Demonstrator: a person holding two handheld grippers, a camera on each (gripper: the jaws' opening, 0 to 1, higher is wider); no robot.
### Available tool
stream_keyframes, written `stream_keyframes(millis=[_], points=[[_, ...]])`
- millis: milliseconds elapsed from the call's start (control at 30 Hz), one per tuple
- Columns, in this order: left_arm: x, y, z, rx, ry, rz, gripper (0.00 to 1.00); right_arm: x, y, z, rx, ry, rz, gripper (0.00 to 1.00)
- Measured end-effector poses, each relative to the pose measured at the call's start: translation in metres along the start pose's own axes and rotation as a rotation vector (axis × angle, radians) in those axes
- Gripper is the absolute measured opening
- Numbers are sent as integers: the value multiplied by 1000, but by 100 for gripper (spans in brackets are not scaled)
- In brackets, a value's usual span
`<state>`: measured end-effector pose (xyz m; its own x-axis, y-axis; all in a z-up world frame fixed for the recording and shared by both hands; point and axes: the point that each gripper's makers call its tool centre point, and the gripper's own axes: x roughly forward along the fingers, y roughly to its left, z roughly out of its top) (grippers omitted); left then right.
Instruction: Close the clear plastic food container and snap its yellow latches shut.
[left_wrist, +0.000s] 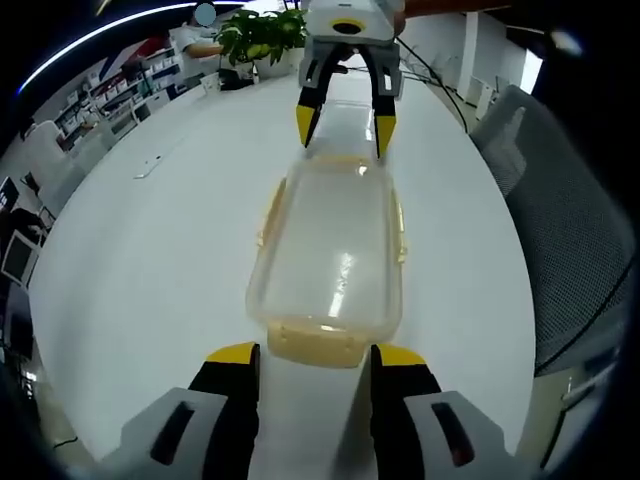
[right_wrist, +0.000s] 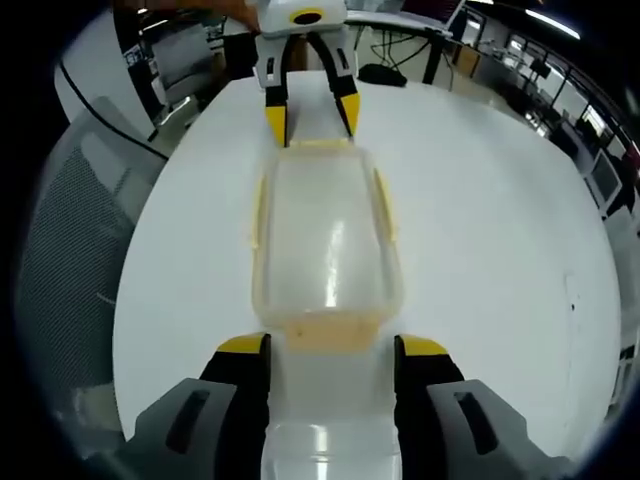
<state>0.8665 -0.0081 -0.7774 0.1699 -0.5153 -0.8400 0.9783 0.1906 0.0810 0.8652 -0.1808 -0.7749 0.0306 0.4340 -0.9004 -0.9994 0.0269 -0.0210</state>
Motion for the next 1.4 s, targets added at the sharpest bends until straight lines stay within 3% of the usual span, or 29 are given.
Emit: stream_keyframes(millis=[633, 1400], points=[[8, 2, -1, 52, 19, -59, 34, 17, 2, -2, -43, 62, 37, 40], [9, -3, 1, 66, 45, -92, 31, 16, 2, -3, -64, 60, 45, 35]])
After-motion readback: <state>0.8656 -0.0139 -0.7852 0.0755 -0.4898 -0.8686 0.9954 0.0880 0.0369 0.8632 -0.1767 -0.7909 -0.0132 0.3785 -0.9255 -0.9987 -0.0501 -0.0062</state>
